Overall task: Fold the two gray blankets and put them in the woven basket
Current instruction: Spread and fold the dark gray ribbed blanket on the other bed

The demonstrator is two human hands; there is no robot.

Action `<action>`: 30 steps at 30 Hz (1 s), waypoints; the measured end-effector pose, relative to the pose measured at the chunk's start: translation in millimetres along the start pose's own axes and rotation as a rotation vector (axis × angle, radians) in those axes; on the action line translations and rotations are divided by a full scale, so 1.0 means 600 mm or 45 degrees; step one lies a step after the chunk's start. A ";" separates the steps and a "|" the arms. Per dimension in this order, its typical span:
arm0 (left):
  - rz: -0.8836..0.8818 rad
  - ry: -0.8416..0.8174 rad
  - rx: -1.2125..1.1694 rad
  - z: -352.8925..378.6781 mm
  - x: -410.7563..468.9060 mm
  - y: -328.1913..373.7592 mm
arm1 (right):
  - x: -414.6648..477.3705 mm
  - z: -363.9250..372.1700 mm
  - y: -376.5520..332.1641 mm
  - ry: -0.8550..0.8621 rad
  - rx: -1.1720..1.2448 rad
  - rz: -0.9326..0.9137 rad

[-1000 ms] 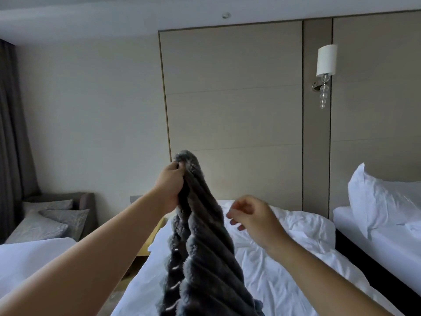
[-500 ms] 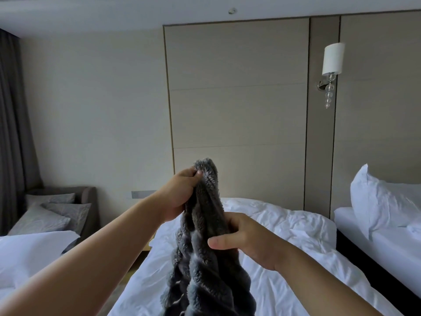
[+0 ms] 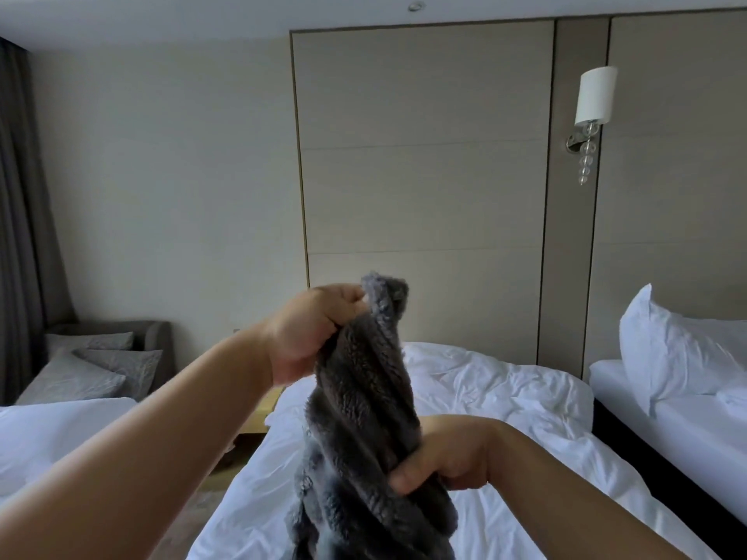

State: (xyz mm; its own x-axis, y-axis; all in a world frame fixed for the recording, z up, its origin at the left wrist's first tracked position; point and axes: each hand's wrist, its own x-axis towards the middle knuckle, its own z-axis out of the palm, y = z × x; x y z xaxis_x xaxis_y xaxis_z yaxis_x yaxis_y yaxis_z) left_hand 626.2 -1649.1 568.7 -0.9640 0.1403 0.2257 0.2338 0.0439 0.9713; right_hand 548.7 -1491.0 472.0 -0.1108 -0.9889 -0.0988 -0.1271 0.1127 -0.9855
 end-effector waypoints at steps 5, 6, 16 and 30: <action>0.152 0.459 -0.002 -0.050 0.006 0.026 | -0.044 -0.027 -0.004 -0.036 -0.004 0.272; 0.175 0.565 -0.025 -0.056 0.013 0.028 | -0.050 -0.035 -0.001 -0.053 -0.093 0.334; 0.384 0.760 0.029 -0.040 0.046 0.024 | -0.065 -0.087 -0.065 2.205 -1.245 -0.413; 0.302 0.440 1.710 0.034 0.064 -0.170 | -0.062 -0.035 0.120 1.267 -0.954 0.168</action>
State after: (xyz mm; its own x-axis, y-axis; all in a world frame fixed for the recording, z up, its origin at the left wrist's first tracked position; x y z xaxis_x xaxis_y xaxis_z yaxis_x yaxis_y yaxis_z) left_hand 568.1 -1627.8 476.5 -0.8213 0.0396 0.5692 0.1449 0.9794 0.1409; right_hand 523.1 -1444.0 407.5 -0.8194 -0.5011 0.2784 -0.5512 0.5552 -0.6228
